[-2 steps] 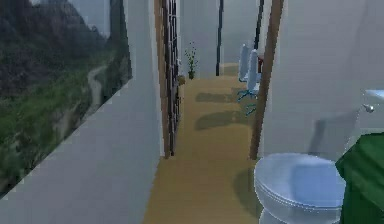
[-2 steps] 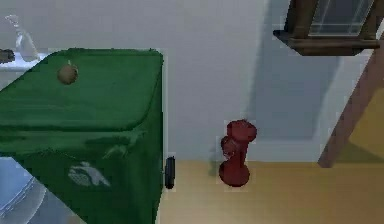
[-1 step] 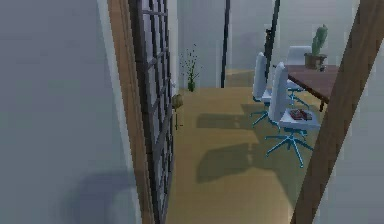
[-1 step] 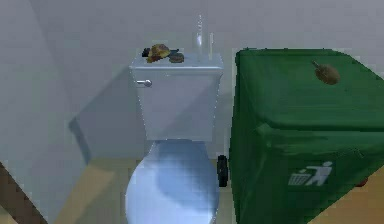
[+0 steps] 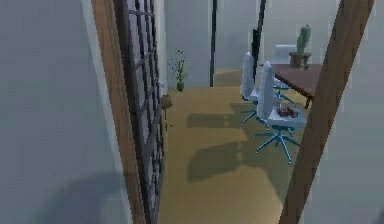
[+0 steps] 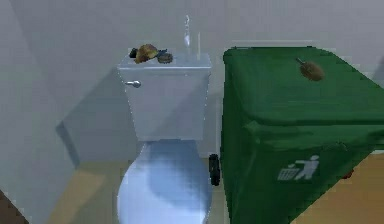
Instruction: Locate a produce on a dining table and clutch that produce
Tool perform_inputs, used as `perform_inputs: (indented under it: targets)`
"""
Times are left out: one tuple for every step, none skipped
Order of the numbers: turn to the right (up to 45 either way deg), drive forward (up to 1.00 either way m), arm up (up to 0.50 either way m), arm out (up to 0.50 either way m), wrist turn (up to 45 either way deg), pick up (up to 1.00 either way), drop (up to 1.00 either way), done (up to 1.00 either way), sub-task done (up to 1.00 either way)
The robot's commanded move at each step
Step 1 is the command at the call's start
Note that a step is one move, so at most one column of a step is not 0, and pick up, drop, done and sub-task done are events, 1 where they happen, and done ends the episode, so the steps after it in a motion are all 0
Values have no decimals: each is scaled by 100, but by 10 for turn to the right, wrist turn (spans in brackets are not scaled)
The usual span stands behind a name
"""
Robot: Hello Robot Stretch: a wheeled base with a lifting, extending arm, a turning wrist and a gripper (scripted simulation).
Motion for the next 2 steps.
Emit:
perform_inputs:
  targets:
    - [0, 35, 0, 0, 0, 0, 0, 0, 0]
    - [180, 0, 0, 0, 0, 0, 0, 0, 0]
